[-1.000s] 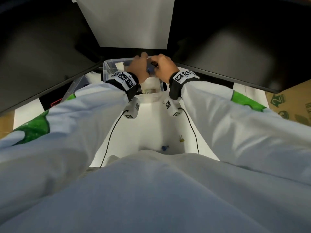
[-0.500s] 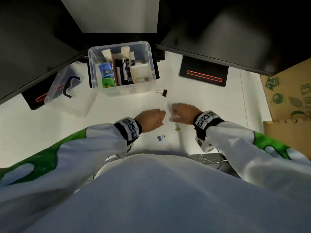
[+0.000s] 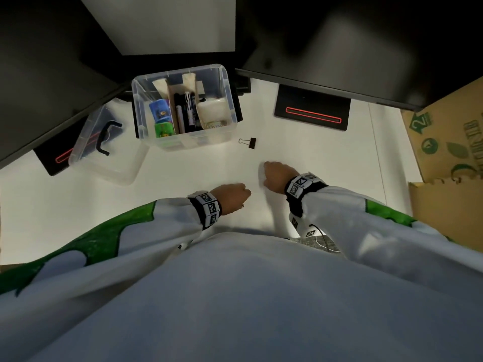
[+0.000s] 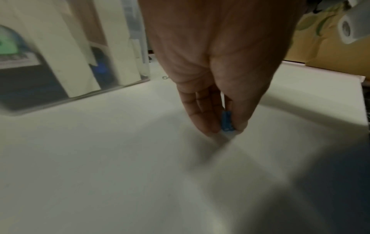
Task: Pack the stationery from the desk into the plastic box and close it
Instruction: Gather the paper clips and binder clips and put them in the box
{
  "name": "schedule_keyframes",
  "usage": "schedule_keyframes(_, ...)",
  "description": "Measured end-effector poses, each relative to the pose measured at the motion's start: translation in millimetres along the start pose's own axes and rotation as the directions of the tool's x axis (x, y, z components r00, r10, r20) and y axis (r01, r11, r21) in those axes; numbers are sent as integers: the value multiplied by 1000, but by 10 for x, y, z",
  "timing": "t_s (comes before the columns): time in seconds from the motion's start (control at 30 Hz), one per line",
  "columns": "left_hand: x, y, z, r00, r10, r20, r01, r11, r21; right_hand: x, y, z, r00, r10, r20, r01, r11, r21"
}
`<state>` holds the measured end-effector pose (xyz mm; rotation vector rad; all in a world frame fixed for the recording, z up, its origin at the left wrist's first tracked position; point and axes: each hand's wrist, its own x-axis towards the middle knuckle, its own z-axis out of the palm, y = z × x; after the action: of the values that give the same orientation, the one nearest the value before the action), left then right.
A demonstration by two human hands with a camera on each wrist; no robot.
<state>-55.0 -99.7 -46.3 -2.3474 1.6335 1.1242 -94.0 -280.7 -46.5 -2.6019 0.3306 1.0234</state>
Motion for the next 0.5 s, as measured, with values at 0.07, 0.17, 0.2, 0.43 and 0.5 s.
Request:
schedule_keyframes(0.07,-60,-79,-4,999,-29,-26,28,999,-37,84,-24,-110,999,47,-24,-45,995,89)
schedule_keyframes(0.17,-118,-174,0,996,-73,-47,68,993,-93,207,-69,-294,993,60,-106,-40,982,184)
schedule_keyframes(0.2,-130,-194,-5,995,-86,-46,80,990,-118,255,-86,-347,991,43,-129,-18,981,192)
schedule_keyframes(0.43,-237,-241,-273,972,-186,-142,135,941,-311,497,-285,-560,990,-38,-133,59,985,160)
schedule_keyframes(0.5,-294,-267,-458,953,-214,-214,115,910,-398,502,-309,-520,993,-51,-105,68,985,162)
